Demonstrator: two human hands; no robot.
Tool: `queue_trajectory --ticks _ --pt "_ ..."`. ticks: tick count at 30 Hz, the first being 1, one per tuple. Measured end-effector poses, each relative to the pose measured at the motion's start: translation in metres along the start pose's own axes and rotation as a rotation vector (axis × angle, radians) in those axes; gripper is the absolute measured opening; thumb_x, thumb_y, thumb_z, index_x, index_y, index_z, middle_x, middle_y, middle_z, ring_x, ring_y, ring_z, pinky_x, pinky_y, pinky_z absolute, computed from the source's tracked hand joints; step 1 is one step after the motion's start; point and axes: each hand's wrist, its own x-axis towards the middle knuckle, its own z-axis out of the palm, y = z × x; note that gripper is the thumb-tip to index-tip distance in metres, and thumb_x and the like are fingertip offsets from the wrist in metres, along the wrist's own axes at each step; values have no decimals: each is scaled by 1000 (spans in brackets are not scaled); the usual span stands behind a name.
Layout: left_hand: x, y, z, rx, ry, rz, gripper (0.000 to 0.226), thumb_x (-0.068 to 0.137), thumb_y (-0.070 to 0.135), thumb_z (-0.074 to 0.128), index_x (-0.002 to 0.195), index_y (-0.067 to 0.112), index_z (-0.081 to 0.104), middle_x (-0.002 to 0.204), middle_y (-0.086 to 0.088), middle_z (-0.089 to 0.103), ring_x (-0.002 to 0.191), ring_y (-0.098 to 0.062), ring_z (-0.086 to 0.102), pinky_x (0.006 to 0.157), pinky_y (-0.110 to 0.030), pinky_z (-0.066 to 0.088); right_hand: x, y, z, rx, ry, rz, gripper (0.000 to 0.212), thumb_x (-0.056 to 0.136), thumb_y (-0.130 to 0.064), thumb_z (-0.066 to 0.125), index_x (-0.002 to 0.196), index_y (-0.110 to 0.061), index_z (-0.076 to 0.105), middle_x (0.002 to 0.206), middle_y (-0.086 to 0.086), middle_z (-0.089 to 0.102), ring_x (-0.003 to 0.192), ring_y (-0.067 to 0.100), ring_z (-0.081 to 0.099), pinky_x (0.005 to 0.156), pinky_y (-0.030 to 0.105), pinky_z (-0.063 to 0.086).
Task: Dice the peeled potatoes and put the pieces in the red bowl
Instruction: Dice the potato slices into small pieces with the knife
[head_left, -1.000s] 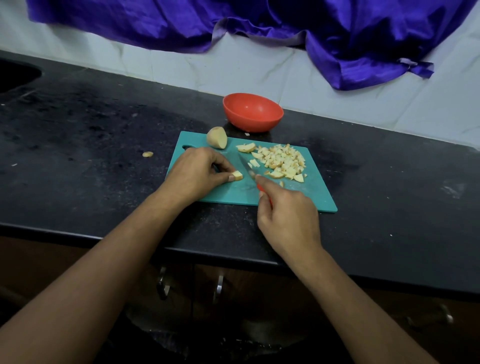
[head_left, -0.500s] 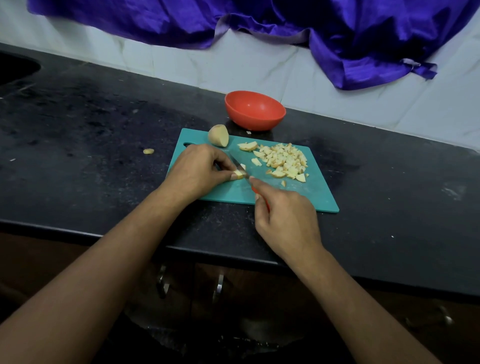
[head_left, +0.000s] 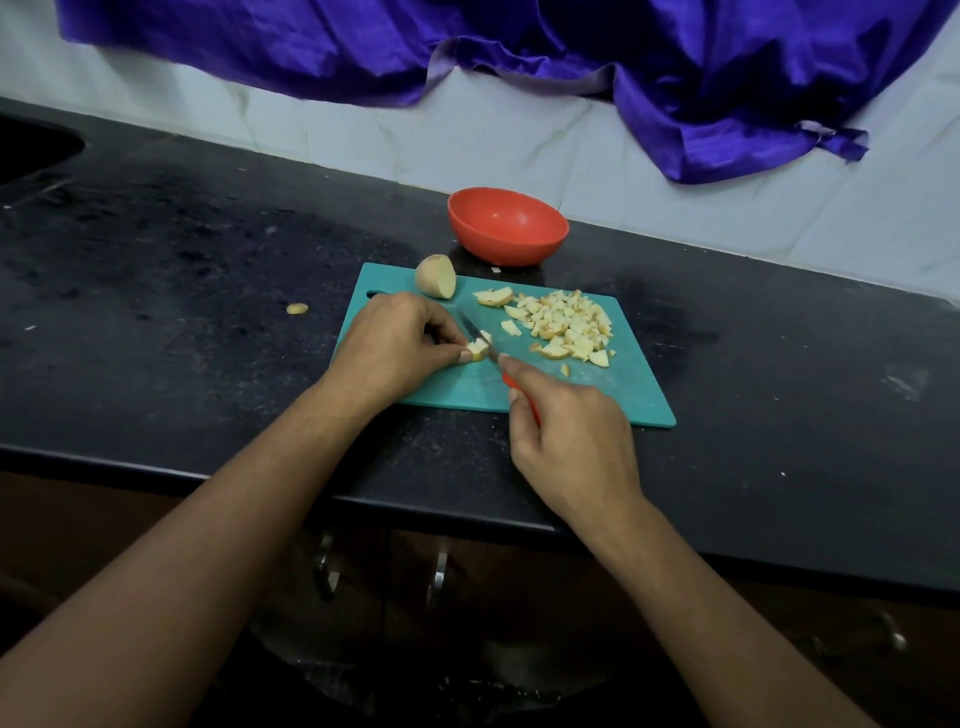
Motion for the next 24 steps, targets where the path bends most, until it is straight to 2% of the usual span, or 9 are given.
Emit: queue_trajectory --ticks 6,11,13,16,19,24 --pt "-1 2 -1 -7 -2 0 8 80 33 87 85 33 80 56 28 57 63 18 54 56 -7 35 2 -1 2 -80 -18 -27 43 101 -28 51 143 -32 58 74 -6 64 62 12 54 58 32 45" --pt "-1 3 -1 4 -7 -9 8 82 31 86 88 32 81 63 26 60 63 9 55 60 -10 35 2 0 3 -98 -8 44 43 102 -29 49 144 -32 58 75 -7 64 63 11 55 58 32 47" --pt "-2 3 -2 11 -5 -17 7 83 30 85 88 32 81 65 26 60 65 6 54 62 -11 35 2 1 2 -71 18 92 43 103 -29 48 145 -33 56 73 -9 64 59 8 53 55 29 43" --pt "-1 2 -1 17 3 -13 7 82 32 86 87 31 81 66 25 61 64 7 54 62 -11 35 1 0 2 18 65 63 42 102 -27 51 144 -32 58 64 -12 57 49 5 46 48 23 33" --pt "-2 2 -1 8 17 -9 8 80 34 86 83 32 80 65 24 62 62 9 55 63 -15 41 -1 -1 1 21 30 5 42 102 -27 52 143 -31 59 68 -10 59 53 8 48 51 27 38" --pt "-1 2 0 12 22 -13 9 79 35 87 79 33 78 64 23 62 61 10 55 59 -12 35 1 -1 2 -54 -17 -17 42 102 -31 50 144 -33 57 74 -8 63 62 10 52 58 31 42"
